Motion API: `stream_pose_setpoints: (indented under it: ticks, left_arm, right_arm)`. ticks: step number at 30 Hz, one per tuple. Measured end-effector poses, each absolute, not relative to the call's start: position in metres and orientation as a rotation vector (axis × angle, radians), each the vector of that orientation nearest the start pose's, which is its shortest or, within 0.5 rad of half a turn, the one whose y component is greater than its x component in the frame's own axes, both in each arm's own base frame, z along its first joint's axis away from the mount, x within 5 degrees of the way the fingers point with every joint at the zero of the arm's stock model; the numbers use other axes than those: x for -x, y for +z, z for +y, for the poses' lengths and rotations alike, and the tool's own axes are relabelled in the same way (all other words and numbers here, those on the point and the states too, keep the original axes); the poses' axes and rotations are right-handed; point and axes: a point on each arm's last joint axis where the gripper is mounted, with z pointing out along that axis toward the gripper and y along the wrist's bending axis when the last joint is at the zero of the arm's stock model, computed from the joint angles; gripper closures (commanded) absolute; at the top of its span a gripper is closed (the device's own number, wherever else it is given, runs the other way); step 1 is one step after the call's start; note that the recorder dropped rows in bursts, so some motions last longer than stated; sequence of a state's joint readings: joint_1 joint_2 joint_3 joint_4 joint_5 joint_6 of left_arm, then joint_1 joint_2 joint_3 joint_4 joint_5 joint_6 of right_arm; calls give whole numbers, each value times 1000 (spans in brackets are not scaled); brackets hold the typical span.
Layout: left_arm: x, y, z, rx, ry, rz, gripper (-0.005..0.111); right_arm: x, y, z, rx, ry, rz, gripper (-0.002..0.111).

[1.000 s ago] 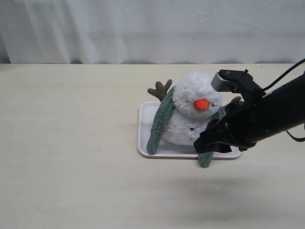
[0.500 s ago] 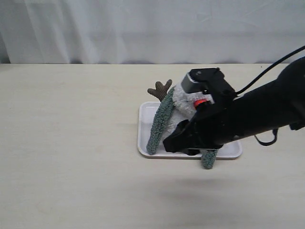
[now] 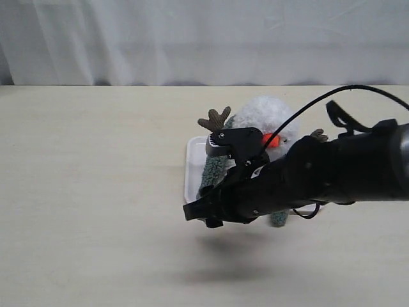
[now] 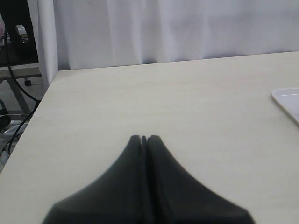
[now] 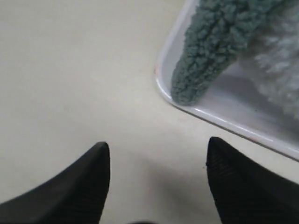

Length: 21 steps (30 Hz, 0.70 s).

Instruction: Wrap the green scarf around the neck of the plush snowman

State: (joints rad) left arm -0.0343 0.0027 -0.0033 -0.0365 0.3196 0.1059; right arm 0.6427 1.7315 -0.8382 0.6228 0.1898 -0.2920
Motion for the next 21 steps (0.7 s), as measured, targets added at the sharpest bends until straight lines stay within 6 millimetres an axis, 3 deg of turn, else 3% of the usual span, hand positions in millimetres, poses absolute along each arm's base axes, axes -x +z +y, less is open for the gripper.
stream_pose_setpoints:
  ticks: [4,12,15,21]
  left_arm:
    - [-54,185,-3,-103,16,1799,107]
    - [-54,185,-3,-103,16,1799,107]
    - [-54,185,-3,-103,16,1799,107]
    - [-54,185,-3,-103,16,1799,107]
  right_arm:
    - [-266,134,206,377,465,2569,50]
    - [-286,120,215,302,441,2527,52]
    - [-289,110,215,265,425,2530,60]
    - [-292,108,215,241,415,2511,89]
